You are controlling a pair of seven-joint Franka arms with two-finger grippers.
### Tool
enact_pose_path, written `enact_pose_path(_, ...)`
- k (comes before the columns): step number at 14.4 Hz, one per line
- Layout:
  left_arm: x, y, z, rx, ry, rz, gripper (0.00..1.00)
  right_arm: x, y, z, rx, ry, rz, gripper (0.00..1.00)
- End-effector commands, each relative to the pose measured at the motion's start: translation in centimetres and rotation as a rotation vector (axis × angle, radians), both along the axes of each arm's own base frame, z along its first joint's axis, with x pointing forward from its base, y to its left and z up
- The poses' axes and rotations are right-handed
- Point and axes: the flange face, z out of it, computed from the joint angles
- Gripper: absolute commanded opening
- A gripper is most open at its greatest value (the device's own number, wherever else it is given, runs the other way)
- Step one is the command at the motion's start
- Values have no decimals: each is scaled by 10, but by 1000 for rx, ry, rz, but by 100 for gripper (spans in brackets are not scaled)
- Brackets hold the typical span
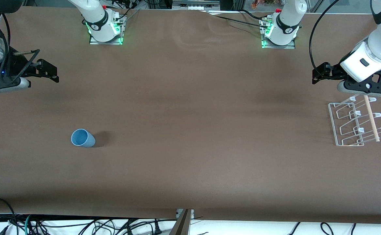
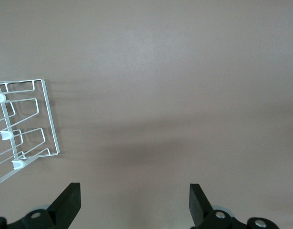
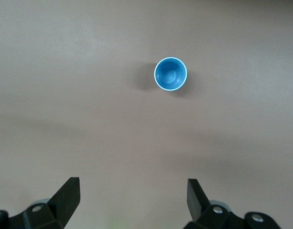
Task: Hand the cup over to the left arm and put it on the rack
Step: 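Move the right gripper down toward the light blue cup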
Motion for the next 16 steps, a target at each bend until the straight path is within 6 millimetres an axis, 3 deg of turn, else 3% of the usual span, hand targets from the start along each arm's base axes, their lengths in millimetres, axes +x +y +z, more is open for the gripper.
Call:
enact_pose_path(1,0,1,3,12,-4,11,100,-4,1,6,-13,9,-16,100)
enact_pose_path(7,0,1,3,12,-4,11,100,3,1,7,-14,0,-10,100)
enact_pose_path(9,0,1,3,12,-4,11,100,11,-9,-9,-16,28,-19,100)
enact_pose_path(14,0,1,3,12,-4,9,100,19,-16,-24,-29,46,-41,100)
enact_pose_path(16,0,1,3,12,-4,9,100,27,-28,-47,-38,90,-49,99)
